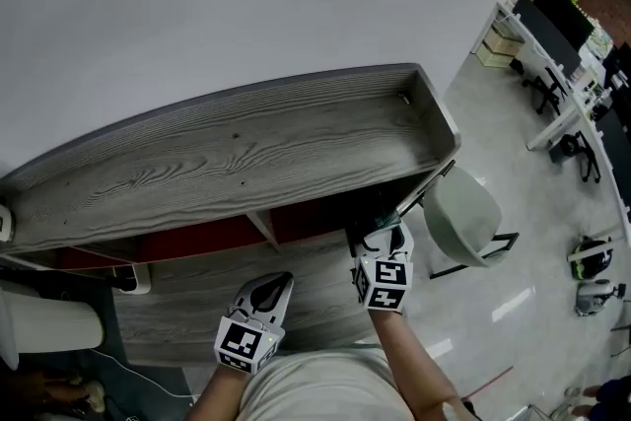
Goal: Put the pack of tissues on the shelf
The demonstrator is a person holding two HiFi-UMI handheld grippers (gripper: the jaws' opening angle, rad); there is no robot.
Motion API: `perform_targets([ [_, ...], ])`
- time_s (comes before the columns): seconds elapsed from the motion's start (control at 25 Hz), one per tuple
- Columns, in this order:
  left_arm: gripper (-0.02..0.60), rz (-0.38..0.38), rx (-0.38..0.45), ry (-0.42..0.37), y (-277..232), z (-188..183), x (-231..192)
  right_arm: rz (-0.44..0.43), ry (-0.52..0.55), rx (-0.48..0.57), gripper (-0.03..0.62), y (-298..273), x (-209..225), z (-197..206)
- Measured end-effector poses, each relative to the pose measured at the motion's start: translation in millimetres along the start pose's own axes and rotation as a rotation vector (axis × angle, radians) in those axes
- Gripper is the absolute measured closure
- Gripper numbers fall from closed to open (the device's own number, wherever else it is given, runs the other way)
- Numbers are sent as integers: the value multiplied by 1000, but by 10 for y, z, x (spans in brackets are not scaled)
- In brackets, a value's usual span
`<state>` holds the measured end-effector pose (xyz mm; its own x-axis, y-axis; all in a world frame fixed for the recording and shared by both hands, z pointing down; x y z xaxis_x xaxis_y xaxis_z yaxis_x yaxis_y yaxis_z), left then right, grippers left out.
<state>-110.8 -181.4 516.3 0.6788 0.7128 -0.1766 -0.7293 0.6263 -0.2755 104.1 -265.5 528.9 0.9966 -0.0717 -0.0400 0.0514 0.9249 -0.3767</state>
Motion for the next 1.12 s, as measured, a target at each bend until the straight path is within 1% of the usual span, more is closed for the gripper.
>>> perform_targets([
  [0.2,566,-13,-1,-5,22,1,42,-32,-2,-7,203,22,-8,9],
  [0.4,566,-23,6,-9,54,-8,175,-75,-15,-7,196,150,7,45],
  [0.52,566,-28,11,-7,73,1,275,-118,-28,11,170,220,-3,59],
  [0.6,566,-37,16,-2,96,3,332,-128,-26,8,168,226,1,78],
  [0.8,566,-62,24,2,185,4,465,-118,-3,15,171,243,46,46],
  [1.12,566,-136,32,21,372,53,430,-64,-19,25,171,90,49,0],
])
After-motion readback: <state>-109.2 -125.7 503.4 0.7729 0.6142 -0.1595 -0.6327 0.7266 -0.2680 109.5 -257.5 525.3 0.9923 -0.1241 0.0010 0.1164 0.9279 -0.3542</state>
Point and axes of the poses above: the fingertips, and each gripper's own axes: y backward along the fingers, x to its right, z out of its underside, the point moved 4 cm from there along y, backward along the fingers, and after that the axes turned 5 degrees about y, right-handed, at the moved point
